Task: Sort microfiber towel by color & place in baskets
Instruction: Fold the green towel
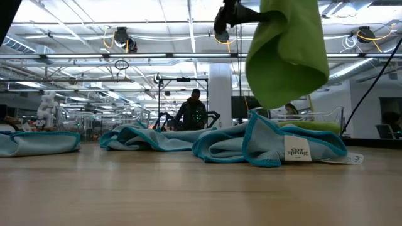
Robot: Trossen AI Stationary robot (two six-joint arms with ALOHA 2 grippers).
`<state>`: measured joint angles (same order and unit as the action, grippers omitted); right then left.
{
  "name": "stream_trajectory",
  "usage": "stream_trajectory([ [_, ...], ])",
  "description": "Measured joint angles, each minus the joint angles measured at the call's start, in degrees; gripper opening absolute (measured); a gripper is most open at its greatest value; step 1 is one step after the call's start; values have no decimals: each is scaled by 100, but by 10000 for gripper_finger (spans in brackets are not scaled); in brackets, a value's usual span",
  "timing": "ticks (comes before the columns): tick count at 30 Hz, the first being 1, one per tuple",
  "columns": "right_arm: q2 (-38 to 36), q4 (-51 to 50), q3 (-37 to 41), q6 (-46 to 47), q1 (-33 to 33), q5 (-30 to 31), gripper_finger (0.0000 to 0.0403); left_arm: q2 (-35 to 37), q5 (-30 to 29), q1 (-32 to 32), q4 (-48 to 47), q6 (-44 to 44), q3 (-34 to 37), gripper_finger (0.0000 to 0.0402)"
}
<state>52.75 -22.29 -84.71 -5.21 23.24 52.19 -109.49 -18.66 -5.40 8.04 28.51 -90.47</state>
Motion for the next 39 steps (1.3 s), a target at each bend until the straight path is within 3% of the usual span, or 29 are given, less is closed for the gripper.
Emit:
stream_trajectory([
  [9, 0, 1, 0, 2, 0, -3, 0, -36, 4, 174, -305, 52, -1, 270],
  [18, -15, -3, 0, 2, 0, -22, 0, -66, 217, 270, 214, -17, -7, 269],
  [26, -22, -21, 0, -2, 0, -163, 0, -70, 915, 657, 819, -147, -5, 262],
  [30, -24, -21, 0, -4, 0, -158, 0, -70, 1113, 762, 1001, -439, -5, 209],
  [35, -83, -60, 0, -5, 0, -146, 0, -69, 1121, 766, 1531, -565, -5, 88],
  [39, -248, -110, 0, 149, 0, -141, 0, 128, 1307, 754, 1099, -553, 5, 13],
])
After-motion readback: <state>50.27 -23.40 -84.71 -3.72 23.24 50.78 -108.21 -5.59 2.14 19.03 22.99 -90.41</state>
